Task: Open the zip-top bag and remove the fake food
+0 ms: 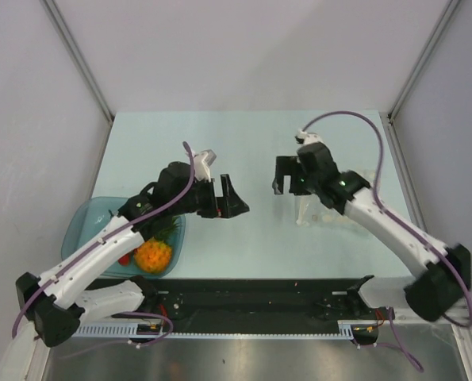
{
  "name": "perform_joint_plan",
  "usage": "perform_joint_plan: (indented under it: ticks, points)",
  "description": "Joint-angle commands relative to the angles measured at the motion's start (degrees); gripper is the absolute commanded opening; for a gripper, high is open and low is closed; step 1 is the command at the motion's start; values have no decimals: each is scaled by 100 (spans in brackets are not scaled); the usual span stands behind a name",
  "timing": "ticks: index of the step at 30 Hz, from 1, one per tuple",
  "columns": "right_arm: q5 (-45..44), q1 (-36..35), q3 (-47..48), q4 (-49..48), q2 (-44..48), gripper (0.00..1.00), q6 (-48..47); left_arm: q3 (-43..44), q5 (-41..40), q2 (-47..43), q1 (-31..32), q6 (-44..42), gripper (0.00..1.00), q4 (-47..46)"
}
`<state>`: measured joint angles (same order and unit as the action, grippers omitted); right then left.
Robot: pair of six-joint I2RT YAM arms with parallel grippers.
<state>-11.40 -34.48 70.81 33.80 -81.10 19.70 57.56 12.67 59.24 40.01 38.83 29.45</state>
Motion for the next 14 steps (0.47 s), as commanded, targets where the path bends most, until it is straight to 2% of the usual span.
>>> perform_joint_plan:
  ticks: [1,2,5,7,11,12,14]
  points:
    - [946,-32,-1294,-417,1550,100,1359,10,569,245,191,99,100,-739]
    - [964,-41,-1898,-497,2171,100,1770,-43,631,246,244,99,100,-774]
    - [903,-59,-2535,-401,3314,100,2361,-481,1017,-51,314,326,100,-1151]
    - [841,-59,-2914,-7,3941,100,2888,-945,1334,-342,315,695,100,-1371]
    - [841,-94,-3397,521,5444,100,3311,-1939,1502,-1509,323,1249,100,-1810]
    - [806,-94,-3441,740,5934,100,3408,-2142,1485,-2182,323,1520,100,-2064]
    - [1033,-85,-3389,821,6438,100,3698,-2748,1493,-2906,323,1881,100,-2538]
